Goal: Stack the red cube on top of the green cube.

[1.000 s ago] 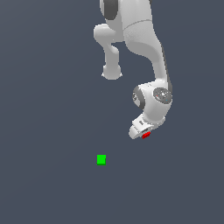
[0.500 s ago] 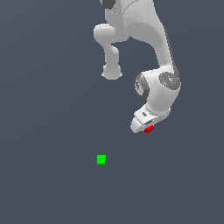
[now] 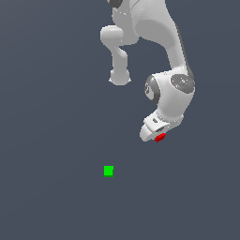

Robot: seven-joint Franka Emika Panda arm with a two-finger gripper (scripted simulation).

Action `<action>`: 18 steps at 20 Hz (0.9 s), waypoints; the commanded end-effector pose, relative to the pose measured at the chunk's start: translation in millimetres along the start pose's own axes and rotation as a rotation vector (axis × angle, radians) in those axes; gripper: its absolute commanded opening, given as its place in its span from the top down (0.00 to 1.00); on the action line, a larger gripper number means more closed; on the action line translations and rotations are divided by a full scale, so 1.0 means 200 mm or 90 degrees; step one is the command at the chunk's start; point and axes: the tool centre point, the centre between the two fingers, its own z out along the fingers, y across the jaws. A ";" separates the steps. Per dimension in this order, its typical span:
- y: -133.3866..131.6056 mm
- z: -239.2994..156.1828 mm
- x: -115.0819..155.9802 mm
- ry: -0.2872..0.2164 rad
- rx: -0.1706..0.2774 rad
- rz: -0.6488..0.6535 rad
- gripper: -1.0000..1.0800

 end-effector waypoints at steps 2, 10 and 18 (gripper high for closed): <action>0.06 0.01 0.00 0.000 0.000 0.001 1.00; 0.37 0.08 0.01 0.000 -0.001 0.001 1.00; 0.79 0.16 0.02 0.000 -0.001 0.001 1.00</action>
